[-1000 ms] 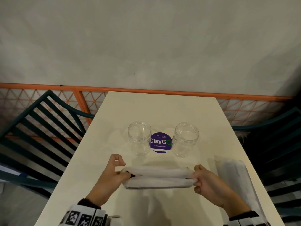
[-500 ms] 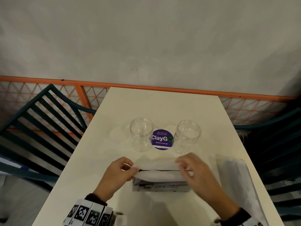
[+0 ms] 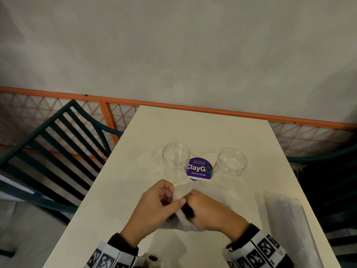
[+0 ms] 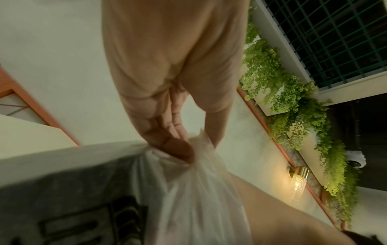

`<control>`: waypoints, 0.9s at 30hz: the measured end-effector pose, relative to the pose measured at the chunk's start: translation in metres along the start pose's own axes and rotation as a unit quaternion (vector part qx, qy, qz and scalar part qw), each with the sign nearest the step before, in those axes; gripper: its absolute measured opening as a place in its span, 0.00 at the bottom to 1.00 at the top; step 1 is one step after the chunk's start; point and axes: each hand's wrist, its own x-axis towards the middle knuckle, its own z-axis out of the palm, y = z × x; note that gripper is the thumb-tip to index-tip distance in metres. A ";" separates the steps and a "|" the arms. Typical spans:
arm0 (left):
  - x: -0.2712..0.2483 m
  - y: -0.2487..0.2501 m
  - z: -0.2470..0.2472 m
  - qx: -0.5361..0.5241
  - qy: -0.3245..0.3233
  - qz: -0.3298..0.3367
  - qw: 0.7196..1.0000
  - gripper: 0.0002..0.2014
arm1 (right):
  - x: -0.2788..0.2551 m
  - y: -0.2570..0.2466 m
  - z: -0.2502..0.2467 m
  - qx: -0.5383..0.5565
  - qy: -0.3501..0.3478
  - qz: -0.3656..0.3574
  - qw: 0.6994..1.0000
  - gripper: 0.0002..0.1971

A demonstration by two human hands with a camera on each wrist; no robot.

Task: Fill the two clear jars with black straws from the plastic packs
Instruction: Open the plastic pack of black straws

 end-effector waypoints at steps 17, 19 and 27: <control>0.001 -0.013 -0.047 0.005 -0.084 -0.033 0.996 0.24 | -0.039 0.038 -0.007 0.392 0.155 0.131 0.897 0.15; 0.005 -0.020 -0.038 -0.029 -0.019 -0.012 0.999 0.15 | -0.041 0.032 -0.006 0.395 0.131 0.132 0.899 0.15; 0.009 -0.038 -0.008 0.019 0.083 0.082 0.993 0.04 | -0.040 0.030 0.011 0.411 0.161 0.153 0.884 0.13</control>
